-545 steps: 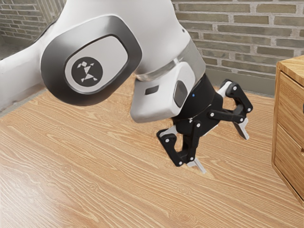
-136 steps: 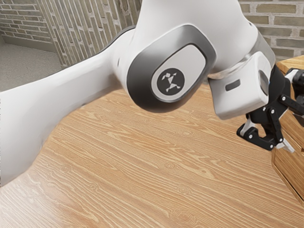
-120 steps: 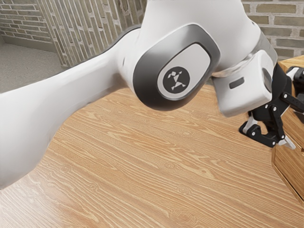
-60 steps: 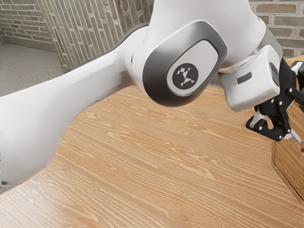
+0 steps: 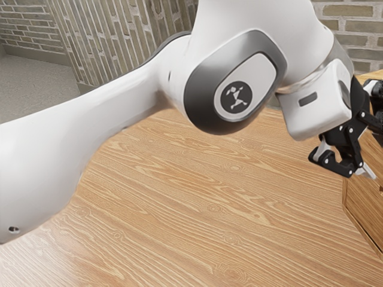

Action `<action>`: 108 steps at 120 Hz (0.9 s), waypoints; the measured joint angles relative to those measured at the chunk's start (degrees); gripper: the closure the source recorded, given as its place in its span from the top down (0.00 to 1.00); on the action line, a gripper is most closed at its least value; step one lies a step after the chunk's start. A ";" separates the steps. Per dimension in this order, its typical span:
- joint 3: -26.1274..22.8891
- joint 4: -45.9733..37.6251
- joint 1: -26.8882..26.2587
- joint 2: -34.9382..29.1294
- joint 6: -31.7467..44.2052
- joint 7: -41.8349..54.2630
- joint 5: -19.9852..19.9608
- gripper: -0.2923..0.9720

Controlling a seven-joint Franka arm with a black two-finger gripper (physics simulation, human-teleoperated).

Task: Pull the drawer handle with one arm to open the drawer

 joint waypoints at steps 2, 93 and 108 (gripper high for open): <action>0.03 0.00 0.01 0.00 0.00 -0.01 0.00 0.44; 0.06 6.24 0.80 6.50 0.18 -0.55 -0.06 0.46; 0.18 6.18 0.83 6.56 0.18 -0.67 -0.05 0.45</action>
